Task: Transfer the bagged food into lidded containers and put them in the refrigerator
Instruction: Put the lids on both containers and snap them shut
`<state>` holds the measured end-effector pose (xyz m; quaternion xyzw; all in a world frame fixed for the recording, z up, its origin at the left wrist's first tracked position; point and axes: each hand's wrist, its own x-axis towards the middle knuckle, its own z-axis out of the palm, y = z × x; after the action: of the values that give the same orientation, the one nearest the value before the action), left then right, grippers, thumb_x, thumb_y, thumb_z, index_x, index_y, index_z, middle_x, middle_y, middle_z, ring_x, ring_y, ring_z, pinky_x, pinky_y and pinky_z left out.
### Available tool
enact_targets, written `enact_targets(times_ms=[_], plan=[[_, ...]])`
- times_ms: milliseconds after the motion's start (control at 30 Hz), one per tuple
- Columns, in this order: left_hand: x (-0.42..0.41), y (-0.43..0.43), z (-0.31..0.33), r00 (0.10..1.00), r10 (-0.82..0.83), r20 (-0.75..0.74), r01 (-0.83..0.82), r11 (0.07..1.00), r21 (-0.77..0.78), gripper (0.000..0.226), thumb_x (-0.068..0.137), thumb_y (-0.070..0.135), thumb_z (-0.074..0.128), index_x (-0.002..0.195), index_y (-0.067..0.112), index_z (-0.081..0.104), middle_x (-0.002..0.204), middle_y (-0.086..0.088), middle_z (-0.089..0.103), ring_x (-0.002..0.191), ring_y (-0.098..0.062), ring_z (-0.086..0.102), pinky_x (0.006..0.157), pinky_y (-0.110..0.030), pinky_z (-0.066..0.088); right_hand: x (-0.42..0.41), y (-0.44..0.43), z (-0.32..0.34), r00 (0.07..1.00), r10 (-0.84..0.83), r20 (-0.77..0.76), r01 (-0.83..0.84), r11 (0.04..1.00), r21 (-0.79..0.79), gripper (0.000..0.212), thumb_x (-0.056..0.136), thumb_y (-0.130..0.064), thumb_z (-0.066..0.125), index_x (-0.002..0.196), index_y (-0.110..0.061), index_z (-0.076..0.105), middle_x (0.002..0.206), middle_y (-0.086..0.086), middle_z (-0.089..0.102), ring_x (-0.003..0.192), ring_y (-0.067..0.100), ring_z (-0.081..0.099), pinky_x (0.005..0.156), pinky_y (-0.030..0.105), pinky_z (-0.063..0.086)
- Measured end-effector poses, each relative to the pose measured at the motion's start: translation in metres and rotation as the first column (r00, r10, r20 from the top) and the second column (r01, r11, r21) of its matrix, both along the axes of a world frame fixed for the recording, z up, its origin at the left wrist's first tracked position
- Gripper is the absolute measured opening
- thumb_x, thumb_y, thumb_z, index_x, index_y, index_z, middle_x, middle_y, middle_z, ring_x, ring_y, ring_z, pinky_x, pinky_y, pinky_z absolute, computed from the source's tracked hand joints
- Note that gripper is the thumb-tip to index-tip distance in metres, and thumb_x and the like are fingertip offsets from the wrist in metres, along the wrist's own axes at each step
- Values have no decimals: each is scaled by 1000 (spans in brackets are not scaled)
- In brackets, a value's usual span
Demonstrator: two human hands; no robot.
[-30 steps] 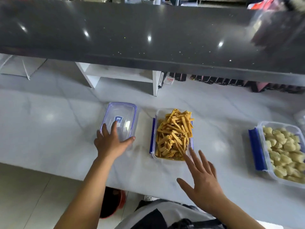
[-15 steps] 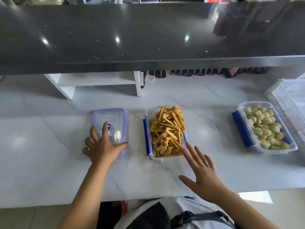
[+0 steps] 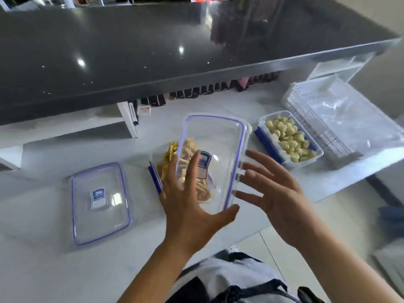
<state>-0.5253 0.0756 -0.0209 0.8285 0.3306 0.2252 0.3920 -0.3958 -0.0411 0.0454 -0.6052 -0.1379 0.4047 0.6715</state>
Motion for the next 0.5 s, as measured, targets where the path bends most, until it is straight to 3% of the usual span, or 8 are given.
enact_targets(times_ms=[133, 200, 267, 333, 400, 433, 500], plan=[[28, -32, 0, 986, -165, -36, 164, 986, -27, 112, 59, 89, 59, 147, 61, -4, 157, 20, -18, 153, -23, 2, 116, -61, 22, 4, -24, 10, 969, -242, 56, 244, 969, -42, 52, 75, -8, 72, 127, -12, 61, 105, 16, 75, 96, 35, 73, 75, 48, 62], [34, -42, -4, 967, -253, -30, 251, 966, -59, 111, 58, 90, 57, 147, 61, -3, 156, 23, -20, 152, -18, -1, 119, -51, 20, 8, -39, 7, 941, -326, 88, 333, 939, -81, 43, 80, -5, 70, 122, -11, 64, 99, 19, 75, 89, 36, 74, 67, 44, 62], [39, -45, -8, 950, -296, 100, 312, 916, -250, 105, 61, 81, 67, 147, 61, 9, 156, 28, -8, 150, -6, 7, 116, -35, 28, 17, -57, 3, 918, -386, 90, 394, 912, -113, 43, 79, -6, 69, 122, -12, 66, 96, 20, 75, 84, 35, 74, 64, 40, 61], [46, -42, -12, 944, -255, 208, 328, 784, -527, 93, 67, 63, 76, 141, 66, 21, 156, 25, 16, 142, -1, 29, 110, -29, 37, 34, -74, -3, 911, -401, 93, 412, 897, -161, 42, 82, -5, 66, 123, -14, 65, 93, 18, 75, 80, 33, 73, 64, 39, 62], [57, -38, -15, 954, -181, 239, 300, 571, -764, 80, 75, 44, 80, 137, 64, 34, 147, 13, 45, 129, -11, 53, 105, -38, 48, 52, -91, -10, 921, -377, 95, 389, 893, -227, 38, 89, 1, 62, 122, -17, 66, 90, 15, 75, 76, 30, 72, 64, 39, 62], [63, -37, -17, 958, -140, 250, 287, 470, -835, 74, 81, 31, 79, 138, 56, 40, 139, 6, 58, 120, -17, 62, 99, -41, 52, 60, -97, -15, 928, -362, 91, 373, 891, -258, 38, 90, 2, 61, 122, -18, 66, 89, 15, 75, 75, 29, 72, 64, 38, 62], [76, -40, -14, 961, -83, 264, 275, 393, -877, 58, 91, 8, 68, 137, 36, 50, 119, -2, 71, 101, -21, 71, 83, -39, 59, 76, -106, -28, 935, -335, 116, 354, 880, -318, 38, 91, 0, 63, 124, -19, 66, 92, 16, 74, 75, 26, 72, 68, 41, 63]])
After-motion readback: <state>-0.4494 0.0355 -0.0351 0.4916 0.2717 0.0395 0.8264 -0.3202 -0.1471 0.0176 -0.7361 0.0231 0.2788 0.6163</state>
